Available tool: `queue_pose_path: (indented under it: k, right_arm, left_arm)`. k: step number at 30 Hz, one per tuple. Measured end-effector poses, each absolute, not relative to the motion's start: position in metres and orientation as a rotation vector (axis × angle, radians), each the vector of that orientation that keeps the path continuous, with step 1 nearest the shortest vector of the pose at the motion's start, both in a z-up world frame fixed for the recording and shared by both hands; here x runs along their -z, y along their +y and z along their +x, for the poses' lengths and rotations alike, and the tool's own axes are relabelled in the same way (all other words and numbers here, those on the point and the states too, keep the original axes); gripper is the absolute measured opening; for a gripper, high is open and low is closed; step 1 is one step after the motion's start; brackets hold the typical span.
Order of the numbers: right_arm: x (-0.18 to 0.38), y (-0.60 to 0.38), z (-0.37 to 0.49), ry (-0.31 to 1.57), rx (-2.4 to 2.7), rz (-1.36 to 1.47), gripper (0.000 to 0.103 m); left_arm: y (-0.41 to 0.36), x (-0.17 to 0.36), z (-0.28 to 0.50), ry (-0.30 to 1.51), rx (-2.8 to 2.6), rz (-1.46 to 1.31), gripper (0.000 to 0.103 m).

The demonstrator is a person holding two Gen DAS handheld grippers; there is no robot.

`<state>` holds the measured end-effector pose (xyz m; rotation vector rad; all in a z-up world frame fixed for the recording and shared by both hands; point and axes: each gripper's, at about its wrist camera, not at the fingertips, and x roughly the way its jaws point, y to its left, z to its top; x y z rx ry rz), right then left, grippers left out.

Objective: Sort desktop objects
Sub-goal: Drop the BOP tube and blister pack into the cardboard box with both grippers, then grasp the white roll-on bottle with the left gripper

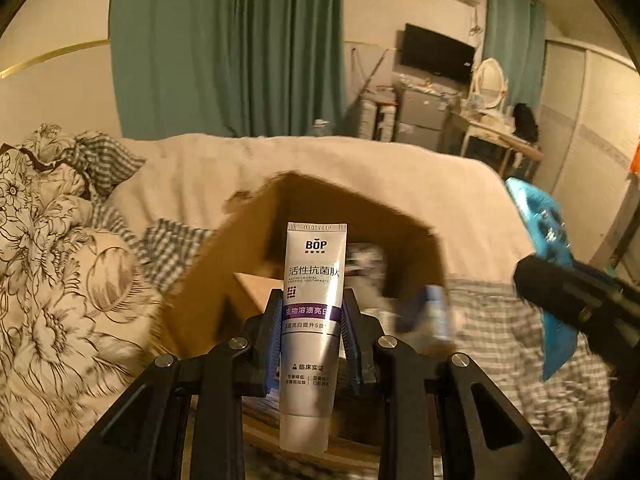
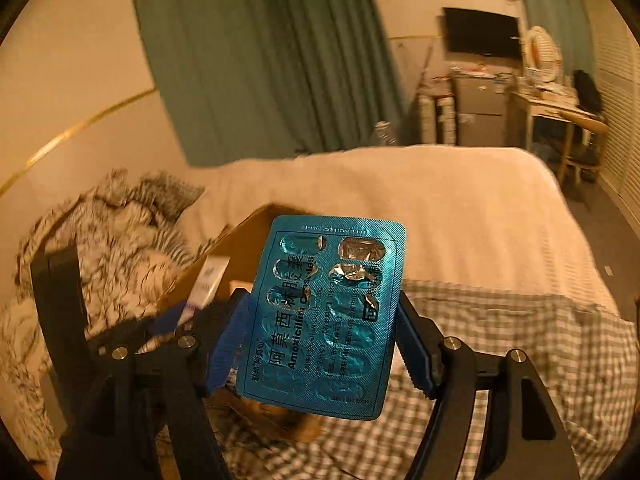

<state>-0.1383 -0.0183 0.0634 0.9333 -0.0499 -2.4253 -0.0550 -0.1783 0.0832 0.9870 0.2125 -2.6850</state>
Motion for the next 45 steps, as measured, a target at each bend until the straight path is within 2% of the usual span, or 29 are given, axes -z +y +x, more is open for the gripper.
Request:
queue_pose_path:
  k: [4,6,7,8,9,10,18,22,24,28,32,36,43,45]
  right_arm:
    - [-0.024,-0.052,-0.161,-0.045,2.415,0.983,0.070]
    - [-0.017,-0.055,-0.170,-0.085,2.416,0.958,0.072]
    - [-0.014,-0.053,-0.176,-0.106,2.428,0.951,0.082]
    - [-0.013,-0.051,-0.177,-0.108,2.455,0.948,0.094]
    - [-0.015,-0.047,-0.179,-0.101,2.484,0.942,0.095]
    - [-0.017,-0.044,-0.181,-0.082,2.517,0.933,0.095]
    - [-0.047,0.018,-0.163,-0.037,2.630,0.922,0.095]
    - [-0.074,0.054,-0.134,0.141,2.672,0.913,0.095]
    - [-0.087,0.073,-0.119,0.211,2.692,0.902,0.095]
    - [-0.097,0.117,-0.096,0.256,2.763,0.863,0.096]
    - [-0.080,0.167,-0.090,0.170,2.806,0.858,0.096]
    - [-0.044,0.207,-0.103,0.010,2.749,0.952,0.096]
    - [0.015,0.226,-0.136,0.009,2.685,1.017,0.096]
    - [0.032,0.222,-0.146,0.032,2.666,1.016,0.096]
  left_arm:
    - [-0.201,-0.068,-0.069,0.238,2.699,1.002,0.027]
    - [-0.202,-0.062,-0.073,0.191,2.753,1.032,0.034]
    - [-0.199,-0.057,-0.076,0.154,2.797,1.044,0.041]
    - [-0.195,-0.055,-0.079,0.090,2.823,1.043,0.067]
    - [-0.192,-0.053,-0.080,0.023,2.793,1.019,0.090]
    - [-0.192,-0.051,-0.080,0.001,2.774,0.993,0.093]
    - [-0.163,-0.077,-0.066,0.001,2.819,0.893,0.094]
    - [-0.127,-0.109,-0.045,-0.036,2.880,0.867,0.095]
    - [-0.110,-0.120,-0.038,-0.026,2.902,0.854,0.099]
    - [-0.073,-0.124,-0.025,0.035,2.945,0.849,0.103]
    - [-0.030,-0.102,-0.028,0.052,2.948,0.938,0.103]
    - [0.004,-0.069,-0.042,-0.022,2.933,1.011,0.103]
    - [0.022,0.006,-0.091,-0.012,2.902,1.128,0.103]
    - [0.031,0.024,-0.104,-0.166,2.859,1.063,0.103]
